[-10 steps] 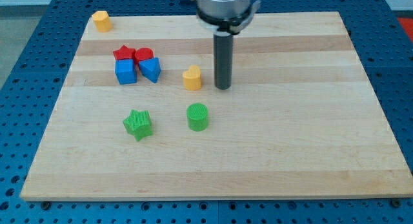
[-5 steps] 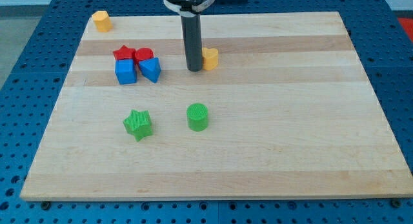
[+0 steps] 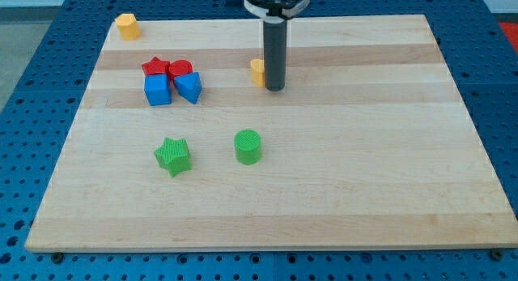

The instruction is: Push yellow heart into yellow hexagon

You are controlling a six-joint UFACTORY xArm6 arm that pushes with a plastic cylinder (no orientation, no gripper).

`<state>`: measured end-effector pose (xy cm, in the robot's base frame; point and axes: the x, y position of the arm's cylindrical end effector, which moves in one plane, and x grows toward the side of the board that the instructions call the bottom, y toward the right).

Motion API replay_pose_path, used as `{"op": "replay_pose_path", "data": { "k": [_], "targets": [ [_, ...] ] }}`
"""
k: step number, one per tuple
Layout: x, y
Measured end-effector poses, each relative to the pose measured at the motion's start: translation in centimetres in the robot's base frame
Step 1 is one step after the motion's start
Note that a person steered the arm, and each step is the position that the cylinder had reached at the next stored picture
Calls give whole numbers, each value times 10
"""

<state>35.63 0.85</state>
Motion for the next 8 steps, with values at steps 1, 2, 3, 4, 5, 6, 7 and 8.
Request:
{"op": "replay_pose_path", "data": {
  "k": [1,2,3,4,5,6,7,8],
  "targets": [
    [-18,-8],
    [-18,-32],
    [-49,-38],
    [-71,-52],
    [-90,-73],
    [-97,-82],
    [-98,-84],
    [-114,-116]
  ]
}}
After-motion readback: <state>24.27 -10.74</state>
